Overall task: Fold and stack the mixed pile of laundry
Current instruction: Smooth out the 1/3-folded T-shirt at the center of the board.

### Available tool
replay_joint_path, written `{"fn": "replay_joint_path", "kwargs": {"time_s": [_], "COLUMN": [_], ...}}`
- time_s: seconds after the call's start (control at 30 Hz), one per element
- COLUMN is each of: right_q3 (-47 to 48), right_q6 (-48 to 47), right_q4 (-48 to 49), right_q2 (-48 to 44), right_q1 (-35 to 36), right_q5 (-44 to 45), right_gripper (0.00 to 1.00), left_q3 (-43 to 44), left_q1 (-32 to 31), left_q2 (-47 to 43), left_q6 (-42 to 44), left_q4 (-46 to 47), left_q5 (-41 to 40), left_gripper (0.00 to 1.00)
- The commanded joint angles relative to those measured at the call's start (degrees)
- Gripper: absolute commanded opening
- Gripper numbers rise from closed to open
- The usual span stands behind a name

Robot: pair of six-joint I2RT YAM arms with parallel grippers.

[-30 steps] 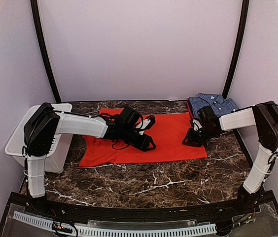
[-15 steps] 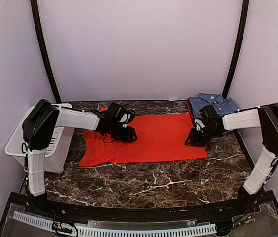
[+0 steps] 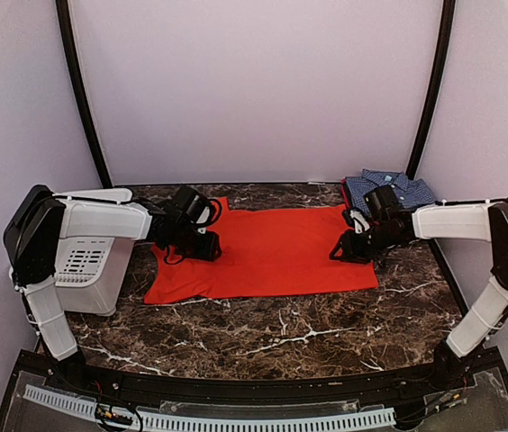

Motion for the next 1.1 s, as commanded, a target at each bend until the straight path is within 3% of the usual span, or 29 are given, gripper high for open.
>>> {"fn": "replay_joint_path", "kwargs": {"time_s": [0.0,0.37,0.63,1.07], "right_q3": [1.49,4.71,4.57,3.37], "right_q6": [-1.23,-0.63,-0.38,-0.44], "right_q4": [-0.60,-0.79,-0.19,0.01], "right_q2": [0.95,5.80,7.63,7.31], "right_q1": [3.98,10.89,11.58,11.79], "right_q5": [-1.34,0.03,-0.53,-0.52], "right_gripper": [0.36,0.34,0.32,0.32], "left_q3": [-0.48,7.37,11.07,27.25], "left_q1": [0.59,1.53,2.24,3.47], "left_q2": [1.14,9.25,12.15,17.89], "left_q6": [-1.96,1.21,2.58,8.00], "left_q4": [-4.95,-9.59,-9.27,-10.64], "left_q5": [-6.68,-13.66,-14.33,-18.39], "left_gripper": [0.45,0.40,0.39,0.40]}}
